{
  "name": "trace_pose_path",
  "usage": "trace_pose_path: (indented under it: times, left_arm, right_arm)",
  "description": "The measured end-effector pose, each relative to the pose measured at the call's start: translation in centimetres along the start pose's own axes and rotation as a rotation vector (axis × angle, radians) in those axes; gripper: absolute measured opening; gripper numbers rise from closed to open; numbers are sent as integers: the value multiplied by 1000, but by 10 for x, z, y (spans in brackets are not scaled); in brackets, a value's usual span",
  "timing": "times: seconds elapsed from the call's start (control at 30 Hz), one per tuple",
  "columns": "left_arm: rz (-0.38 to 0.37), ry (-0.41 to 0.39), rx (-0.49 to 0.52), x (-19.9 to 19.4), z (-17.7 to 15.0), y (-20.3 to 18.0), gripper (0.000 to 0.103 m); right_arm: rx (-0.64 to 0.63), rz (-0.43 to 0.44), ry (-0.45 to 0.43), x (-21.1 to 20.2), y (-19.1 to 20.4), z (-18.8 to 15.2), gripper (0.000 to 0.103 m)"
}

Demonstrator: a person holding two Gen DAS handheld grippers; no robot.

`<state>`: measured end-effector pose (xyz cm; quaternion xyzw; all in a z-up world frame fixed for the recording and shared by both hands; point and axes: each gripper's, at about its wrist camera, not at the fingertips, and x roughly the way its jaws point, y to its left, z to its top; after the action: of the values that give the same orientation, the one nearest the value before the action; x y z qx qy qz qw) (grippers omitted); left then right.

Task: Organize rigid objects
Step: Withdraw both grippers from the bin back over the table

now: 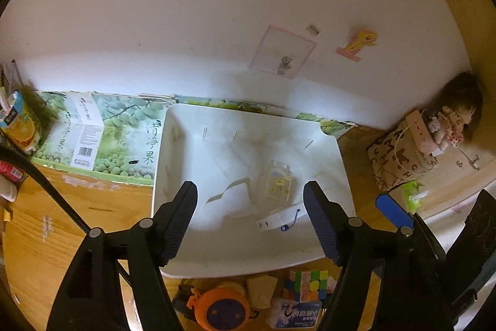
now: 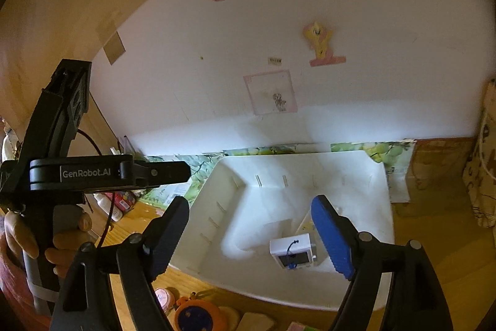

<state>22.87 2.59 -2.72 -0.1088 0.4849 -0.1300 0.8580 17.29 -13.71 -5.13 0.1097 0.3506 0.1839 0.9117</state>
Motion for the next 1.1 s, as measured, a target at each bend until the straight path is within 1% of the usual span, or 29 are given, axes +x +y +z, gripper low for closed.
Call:
trace_pose_path:
  times: [0.2, 0.43, 0.6, 0.63, 0.7, 0.8, 0.97, 1.1]
  left_arm:
    - [-8, -15, 6, -26, -17, -9, 75]
    - [-38, -17, 34, -53, -44, -24, 78]
    - [-28, 5, 48, -66, -65, -31, 78]
    - [-29, 8, 47, -69, -69, -32, 78]
    - [-30, 13, 48, -74, -77, -35, 78]
    - [-21, 16, 64, -83, -88, -39, 78]
    - [-9, 27, 94, -95, -110, -45, 78]
    - [0, 44, 115, -103, -129, -48, 78]
  right_arm:
    - [-22, -32, -37, -35, 10, -5, 83]
    - [-47, -81, -67, -72, 21, -18, 84]
    - [-62, -117, -97, -103, 28, -34, 98]
    - [-62, -127, -102, -109, 29, -37, 98]
    - [-68, -140, -108, -119, 31, -42, 99]
    - [-90, -183, -129, -137, 34, -52, 99]
    - [-112, -233, -147, -156, 40, -68, 99]
    - [-153, -289, -181, -170, 47, -85, 99]
